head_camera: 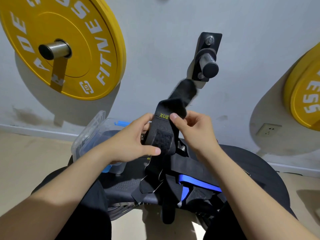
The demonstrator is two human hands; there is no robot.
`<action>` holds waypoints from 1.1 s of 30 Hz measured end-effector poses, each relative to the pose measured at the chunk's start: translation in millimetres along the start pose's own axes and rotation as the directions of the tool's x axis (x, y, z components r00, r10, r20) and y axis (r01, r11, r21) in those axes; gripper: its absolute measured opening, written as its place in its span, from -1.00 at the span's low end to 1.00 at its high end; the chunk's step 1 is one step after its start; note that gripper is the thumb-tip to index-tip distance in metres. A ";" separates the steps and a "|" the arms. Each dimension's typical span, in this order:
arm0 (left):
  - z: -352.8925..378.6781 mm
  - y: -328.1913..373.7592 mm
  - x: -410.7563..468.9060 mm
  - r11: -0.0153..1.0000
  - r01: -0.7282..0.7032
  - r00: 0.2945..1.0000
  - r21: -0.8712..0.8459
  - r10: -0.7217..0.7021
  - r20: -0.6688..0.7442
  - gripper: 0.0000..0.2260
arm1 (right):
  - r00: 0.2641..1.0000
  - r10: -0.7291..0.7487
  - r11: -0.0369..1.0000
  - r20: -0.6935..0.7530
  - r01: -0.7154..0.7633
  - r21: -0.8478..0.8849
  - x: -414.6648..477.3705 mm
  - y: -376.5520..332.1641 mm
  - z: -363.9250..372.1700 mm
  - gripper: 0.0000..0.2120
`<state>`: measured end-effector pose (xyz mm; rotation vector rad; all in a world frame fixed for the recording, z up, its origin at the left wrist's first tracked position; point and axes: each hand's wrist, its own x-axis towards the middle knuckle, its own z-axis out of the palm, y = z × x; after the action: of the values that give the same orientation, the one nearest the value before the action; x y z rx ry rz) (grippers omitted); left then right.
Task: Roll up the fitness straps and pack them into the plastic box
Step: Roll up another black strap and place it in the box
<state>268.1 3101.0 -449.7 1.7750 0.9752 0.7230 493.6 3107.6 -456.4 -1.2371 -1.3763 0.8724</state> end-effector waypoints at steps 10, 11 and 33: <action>26.6 2.1 0.9 0.955 -0.036 0.940 0.294 0.132 -0.316 -0.40 | 0.967 0.251 0.967 -0.033 -0.252 -0.045 1.9 5.3 27.6 -0.83; 33.3 3.3 -0.1 0.923 -0.018 0.921 0.384 0.165 -0.352 -0.35 | 0.975 0.199 0.977 -0.094 -0.205 -0.064 1.2 3.4 29.2 -0.84; 27.6 19.0 10.2 0.758 -0.333 0.695 0.560 0.599 -0.398 -0.21 | 0.809 0.304 0.646 0.503 -0.563 0.515 4.8 -29.4 14.7 -0.60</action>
<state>301.3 3092.9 -441.9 2.3389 1.1223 1.5312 473.3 3108.1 -430.1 -0.8719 -0.8868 1.8483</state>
